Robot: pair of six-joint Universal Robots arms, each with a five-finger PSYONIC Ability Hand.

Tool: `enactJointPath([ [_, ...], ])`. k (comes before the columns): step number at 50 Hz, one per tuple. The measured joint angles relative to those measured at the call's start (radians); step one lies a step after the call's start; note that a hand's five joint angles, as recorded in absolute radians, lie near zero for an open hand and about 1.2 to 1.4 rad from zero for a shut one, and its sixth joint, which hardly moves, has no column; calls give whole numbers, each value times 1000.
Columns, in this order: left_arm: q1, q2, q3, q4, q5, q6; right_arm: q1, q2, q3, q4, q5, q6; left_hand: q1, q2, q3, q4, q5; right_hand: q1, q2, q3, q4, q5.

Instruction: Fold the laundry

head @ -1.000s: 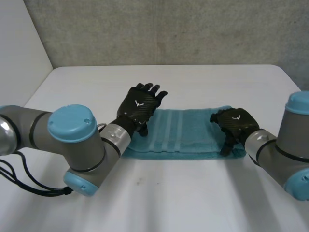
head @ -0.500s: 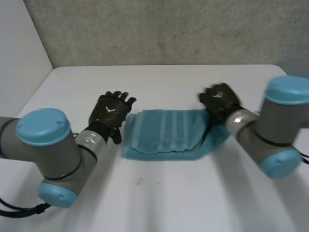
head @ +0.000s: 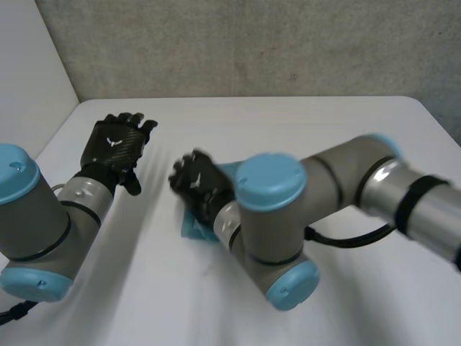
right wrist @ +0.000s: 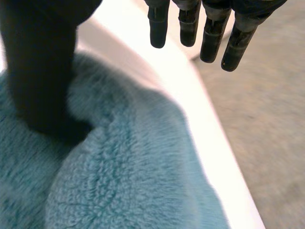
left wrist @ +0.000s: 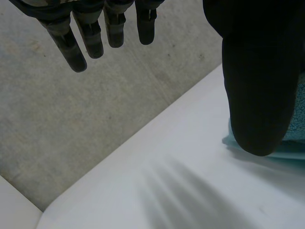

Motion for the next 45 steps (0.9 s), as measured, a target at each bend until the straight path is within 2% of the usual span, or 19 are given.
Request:
enactJointPath([
  [5,-6,-15,37,6,0,-3,-33,-109,47,-10,22,190,0,0,0,0,0,0,0,-1,0,-1],
  [8,-23,-36,78,7,-1,-14,-91,-225,122,-11,26,339,0,0,0,0,0,0,0,-1,0,-1],
  [11,-41,-50,107,5,-1,-30,-117,-262,152,-9,25,375,0,0,0,0,0,0,0,-1,0,-1],
  [14,-98,-79,170,-5,0,-95,-212,-347,245,16,14,450,0,1,1,1,0,0,0,-1,0,-1],
  [21,-212,-149,272,-63,0,-194,-334,-383,302,87,-28,547,0,2,2,2,0,0,0,-1,0,-1],
  [26,-275,-211,330,-125,-7,-215,-384,-374,300,126,-83,618,3,3,2,3,0,0,0,-1,0,-1],
  [30,-313,-281,385,-190,-42,-242,-408,-324,276,139,-165,691,3,4,2,3,0,0,0,-1,0,-1],
  [36,-312,-342,418,-234,-100,-276,-402,-195,196,142,-214,749,4,4,2,3,0,0,0,-1,0,-1],
  [45,-255,-385,410,-285,-128,-259,-393,-5,50,196,-217,734,1,4,2,3,0,0,0,-1,0,-1],
])
